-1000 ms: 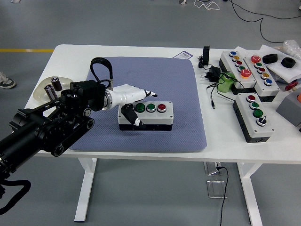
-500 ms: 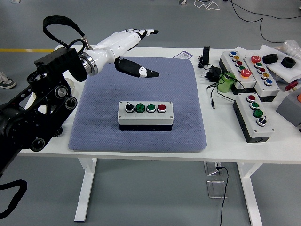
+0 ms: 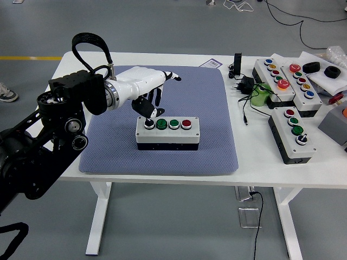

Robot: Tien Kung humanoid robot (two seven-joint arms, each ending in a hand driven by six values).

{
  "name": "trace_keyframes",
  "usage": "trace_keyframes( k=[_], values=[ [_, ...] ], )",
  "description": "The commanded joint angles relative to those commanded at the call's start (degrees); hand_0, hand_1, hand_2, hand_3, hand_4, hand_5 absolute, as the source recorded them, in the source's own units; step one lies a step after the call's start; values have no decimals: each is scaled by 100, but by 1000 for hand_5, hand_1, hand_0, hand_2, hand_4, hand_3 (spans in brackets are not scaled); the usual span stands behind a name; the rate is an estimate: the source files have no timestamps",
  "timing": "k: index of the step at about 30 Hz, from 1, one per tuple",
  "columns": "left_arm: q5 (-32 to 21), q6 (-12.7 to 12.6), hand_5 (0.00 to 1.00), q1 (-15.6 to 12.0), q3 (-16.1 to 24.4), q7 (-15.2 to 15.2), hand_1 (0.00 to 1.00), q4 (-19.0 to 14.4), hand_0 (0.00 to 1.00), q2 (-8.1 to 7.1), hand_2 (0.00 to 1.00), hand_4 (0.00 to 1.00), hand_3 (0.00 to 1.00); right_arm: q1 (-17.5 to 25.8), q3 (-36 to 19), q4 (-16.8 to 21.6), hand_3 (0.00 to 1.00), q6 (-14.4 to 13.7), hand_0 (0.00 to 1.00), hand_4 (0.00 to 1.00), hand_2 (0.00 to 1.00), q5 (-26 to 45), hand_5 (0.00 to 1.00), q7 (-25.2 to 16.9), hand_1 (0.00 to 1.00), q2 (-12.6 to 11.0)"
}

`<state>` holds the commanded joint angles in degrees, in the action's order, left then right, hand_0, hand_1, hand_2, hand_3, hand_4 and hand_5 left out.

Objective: Pick up the button,place it on the desk,press the button,press the button

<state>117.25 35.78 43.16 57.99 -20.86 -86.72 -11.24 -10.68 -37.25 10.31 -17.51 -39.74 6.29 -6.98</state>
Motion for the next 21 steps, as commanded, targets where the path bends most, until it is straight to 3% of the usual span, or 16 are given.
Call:
trace_keyframes(
  k=[3,4,10,21],
  values=[
    [-3,120,2,-2,-97,-111,74,52,19,12,124,623,892,-3,5,0,637,1,651,254,600,11,256,-3,565,0],
    [-14,120,2,1,-136,-149,38,61,5,14,79,577,887,-4,4,0,637,1,651,254,600,8,257,-2,565,0],
    [-73,120,2,-2,-371,-249,33,80,7,0,76,570,889,-3,-8,0,637,8,651,254,599,-12,257,1,565,-5],
    [-63,120,2,-25,-768,-96,28,522,7,96,70,564,889,19,-2,0,638,2,651,254,599,3,258,5,565,-4]
  ],
)
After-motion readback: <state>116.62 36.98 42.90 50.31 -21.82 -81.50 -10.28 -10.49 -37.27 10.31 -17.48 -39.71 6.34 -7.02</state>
